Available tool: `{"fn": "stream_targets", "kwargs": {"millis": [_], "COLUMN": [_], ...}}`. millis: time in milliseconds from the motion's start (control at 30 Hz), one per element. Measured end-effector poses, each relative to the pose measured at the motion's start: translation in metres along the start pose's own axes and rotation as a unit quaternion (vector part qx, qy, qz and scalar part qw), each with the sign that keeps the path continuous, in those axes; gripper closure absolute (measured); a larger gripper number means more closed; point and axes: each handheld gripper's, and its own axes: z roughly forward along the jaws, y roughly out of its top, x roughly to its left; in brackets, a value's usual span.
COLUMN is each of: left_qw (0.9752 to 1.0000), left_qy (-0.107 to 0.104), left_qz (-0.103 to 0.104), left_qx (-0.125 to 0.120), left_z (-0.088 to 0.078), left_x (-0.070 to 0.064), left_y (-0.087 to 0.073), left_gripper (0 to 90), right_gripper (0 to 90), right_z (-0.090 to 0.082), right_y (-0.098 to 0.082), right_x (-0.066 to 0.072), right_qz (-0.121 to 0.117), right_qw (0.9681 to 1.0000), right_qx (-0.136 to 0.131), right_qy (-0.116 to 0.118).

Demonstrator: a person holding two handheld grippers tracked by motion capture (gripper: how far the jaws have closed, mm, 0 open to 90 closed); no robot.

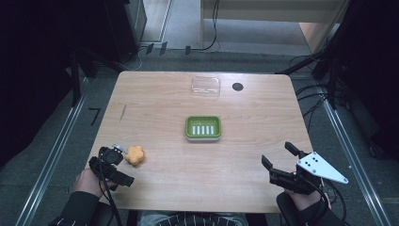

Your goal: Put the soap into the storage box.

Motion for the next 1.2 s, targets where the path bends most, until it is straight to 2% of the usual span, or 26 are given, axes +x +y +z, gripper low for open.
{"fn": "stream_targets", "kwargs": {"millis": [333, 700, 800, 900, 1067, 1200], "left_qw": [1.0, 0.9999, 1.0, 0.9999, 0.9997, 0.9994], "left_qy": [0.0, -0.008, -0.009, -0.01, -0.022, -0.023], "left_qz": [0.001, 0.006, 0.001, 0.003, -0.006, -0.013], "left_qx": [0.001, -0.001, -0.002, -0.005, -0.01, -0.02], "left_z": [0.002, 0.002, 0.001, -0.001, -0.004, -0.005], "left_x": [-0.001, -0.002, -0.001, 0.001, 0.007, 0.013], "left_y": [0.004, 0.005, 0.006, 0.011, 0.021, 0.028], "left_gripper": [0.0, 0.0, 0.0, 0.0, 0.0, 0.0], "right_gripper": [13.4, 13.4, 13.5, 13.4, 13.4, 13.4], "right_z": [-0.001, 0.0, 0.002, 0.001, 0.002, 0.003], "right_y": [-0.001, 0.0, 0.001, 0.0, 0.0, 0.001], "right_x": [-0.003, -0.001, 0.001, 0.0, 0.0, 0.0], "right_qz": [0.008, 0.006, -0.001, 0.003, 0.001, -0.003], "right_qw": [1.0, 1.0, 0.9999, 0.9999, 0.9999, 0.9999], "right_qx": [0.002, 0.006, 0.013, 0.011, 0.013, 0.016], "right_qy": [-0.004, -0.004, -0.004, -0.004, -0.003, -0.001]}}
